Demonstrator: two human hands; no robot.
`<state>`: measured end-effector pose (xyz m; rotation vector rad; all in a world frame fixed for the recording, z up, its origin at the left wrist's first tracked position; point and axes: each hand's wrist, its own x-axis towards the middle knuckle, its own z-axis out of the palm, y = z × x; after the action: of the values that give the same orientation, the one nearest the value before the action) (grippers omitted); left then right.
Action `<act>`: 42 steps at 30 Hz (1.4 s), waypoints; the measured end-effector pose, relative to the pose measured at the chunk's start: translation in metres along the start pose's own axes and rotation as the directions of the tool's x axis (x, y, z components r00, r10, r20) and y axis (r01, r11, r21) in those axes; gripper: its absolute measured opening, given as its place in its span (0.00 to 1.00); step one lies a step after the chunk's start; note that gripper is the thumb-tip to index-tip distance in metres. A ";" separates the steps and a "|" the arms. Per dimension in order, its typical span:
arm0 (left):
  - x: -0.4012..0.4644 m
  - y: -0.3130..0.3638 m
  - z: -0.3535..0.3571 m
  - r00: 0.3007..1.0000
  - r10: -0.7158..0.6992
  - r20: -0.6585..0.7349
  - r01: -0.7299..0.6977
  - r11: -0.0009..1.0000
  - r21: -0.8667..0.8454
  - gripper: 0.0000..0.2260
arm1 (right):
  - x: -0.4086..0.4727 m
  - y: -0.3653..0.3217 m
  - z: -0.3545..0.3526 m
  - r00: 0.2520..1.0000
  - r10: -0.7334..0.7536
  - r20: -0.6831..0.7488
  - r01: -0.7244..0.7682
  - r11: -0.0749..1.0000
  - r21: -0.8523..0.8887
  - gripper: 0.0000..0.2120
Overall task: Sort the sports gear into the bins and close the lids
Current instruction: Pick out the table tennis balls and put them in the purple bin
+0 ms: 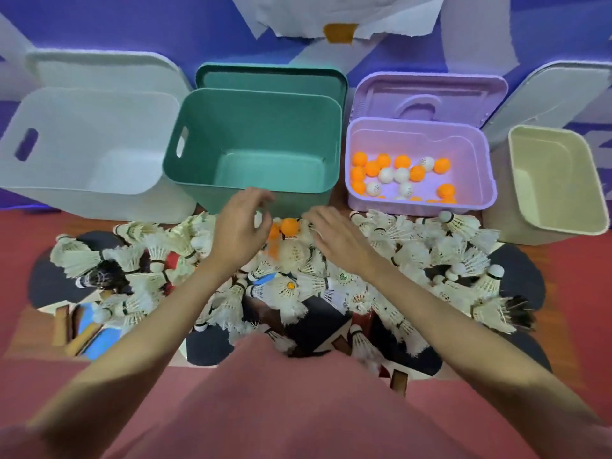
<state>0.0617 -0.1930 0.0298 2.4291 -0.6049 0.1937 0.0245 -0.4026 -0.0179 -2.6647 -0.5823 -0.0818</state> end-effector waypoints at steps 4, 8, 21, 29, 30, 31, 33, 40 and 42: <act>-0.030 -0.036 -0.015 0.992 -0.115 0.052 0.114 0.993 0.022 0.07 | 0.022 -0.020 0.008 0.972 -0.034 0.231 0.052 0.996 -0.074 0.19; -0.044 -0.056 -0.022 0.987 -0.115 0.109 0.110 0.993 0.050 0.04 | 0.045 -0.041 0.014 0.945 0.092 0.313 -0.017 0.972 -0.235 0.20; -0.032 -0.069 -0.007 0.921 -0.169 0.352 0.114 0.979 0.171 0.14 | 0.075 -0.070 0.029 0.808 0.436 0.396 -0.302 0.884 -0.356 0.13; -0.008 -0.058 0.015 0.884 -0.061 0.464 -0.074 0.961 0.267 0.15 | 0.053 -0.073 0.018 0.758 0.474 0.447 -0.384 0.879 -0.281 0.15; -0.006 -0.057 0.018 0.880 -0.043 0.473 -0.113 0.948 0.297 0.14 | 0.049 -0.073 0.017 0.767 0.475 0.431 -0.391 0.879 -0.272 0.15; -0.005 -0.057 0.020 0.876 -0.025 0.482 -0.151 0.934 0.323 0.13 | 0.045 -0.072 0.015 0.780 0.471 0.413 -0.397 0.882 -0.256 0.16; -0.004 -0.057 0.024 0.866 0.000 0.501 -0.210 0.908 0.363 0.11 | 0.037 -0.071 0.010 0.796 0.464 0.388 -0.412 0.886 -0.213 0.16; -0.005 -0.062 0.031 0.809 0.059 0.584 -0.301 0.896 0.326 0.11 | 0.018 -0.065 -0.010 0.739 0.533 0.412 -0.404 0.840 -0.362 0.21; -0.005 -0.063 0.031 0.812 0.055 0.581 -0.277 0.913 0.300 0.14 | 0.017 -0.068 -0.015 0.750 0.547 0.371 -0.382 0.817 -0.432 0.21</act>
<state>0.0864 -0.1656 -0.0297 2.8086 -1.1401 -0.3996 0.0129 -0.3459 0.0236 -3.0890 0.0104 0.7184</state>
